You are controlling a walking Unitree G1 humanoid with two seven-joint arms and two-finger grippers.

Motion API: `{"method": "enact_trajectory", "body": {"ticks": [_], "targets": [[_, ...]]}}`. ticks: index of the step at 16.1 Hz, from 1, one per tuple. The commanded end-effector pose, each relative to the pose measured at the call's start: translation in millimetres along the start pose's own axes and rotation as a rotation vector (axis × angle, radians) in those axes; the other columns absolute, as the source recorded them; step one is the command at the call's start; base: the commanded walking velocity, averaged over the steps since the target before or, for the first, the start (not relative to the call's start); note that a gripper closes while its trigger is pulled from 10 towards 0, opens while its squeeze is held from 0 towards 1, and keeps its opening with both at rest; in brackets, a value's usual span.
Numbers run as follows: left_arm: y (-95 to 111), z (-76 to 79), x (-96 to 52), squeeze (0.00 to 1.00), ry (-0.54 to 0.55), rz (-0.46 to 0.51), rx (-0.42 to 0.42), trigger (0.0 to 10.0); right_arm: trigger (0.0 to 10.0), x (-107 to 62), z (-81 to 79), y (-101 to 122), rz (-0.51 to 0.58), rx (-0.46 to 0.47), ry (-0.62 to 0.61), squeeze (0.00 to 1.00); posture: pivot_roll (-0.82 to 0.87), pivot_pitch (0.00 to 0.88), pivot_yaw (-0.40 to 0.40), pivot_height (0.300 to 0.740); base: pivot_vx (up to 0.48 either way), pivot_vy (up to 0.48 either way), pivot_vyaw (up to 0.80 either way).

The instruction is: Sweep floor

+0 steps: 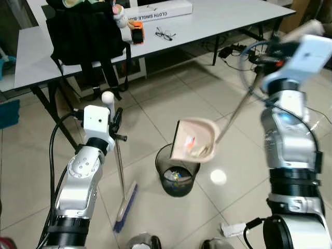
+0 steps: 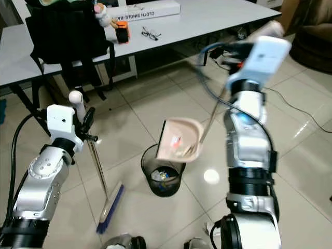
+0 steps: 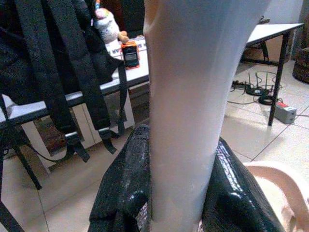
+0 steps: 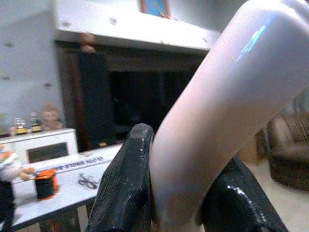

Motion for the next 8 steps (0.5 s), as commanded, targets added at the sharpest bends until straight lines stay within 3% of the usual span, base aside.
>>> {"method": "enact_trajectory", "body": {"ticks": [1, 4, 6, 8], "targets": [[8, -1.9, 3.6, 0.0, 0.002, 0.041, 0.012, 10.0, 10.0, 1.5, -15.3, 12, 0.101, 0.01, 0.087, 0.0, -0.03, 0.033, 0.073, 0.74, 0.0, 0.0, 0.0], [8, -2.0, 3.9, 0.0, 0.002, 0.041, 0.013, 10.0, 10.0, -6.2, -39.7, 6, 0.131, -0.003, 0.246, 0.0, -0.02, 0.033, 0.07, 0.74, 0.0, 0.0, 0.0], [8, -2.4, 3.3, 0.0, 0.001, 0.04, 0.014, 10.0, 10.0, -21.0, -67.2, 1, 0.164, -0.082, 0.453, 0.0, -0.02, 0.04, 0.068, 0.74, 0.0, 0.0, 0.0], [7, -2.0, 3.1, 0.0, -0.002, 0.039, 0.015, 10.0, 10.0, -32.6, -80.8, -3, 0.195, -0.178, 0.58, 0.0, -0.02, 0.042, 0.069, 0.74, 0.0, 0.0, 0.0]]}}
Point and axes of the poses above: a point about 5 cm out from each wrist's last joint towards the gripper, its own x axis pointing out of the wrist towards the gripper, its own y axis along the axis of the wrist's last joint, z = x × y, the point moved 1 cm from there along x, pointing out of the wrist towards the gripper, and after that the axes turned 1 degree about x, right-handed, at the moved point
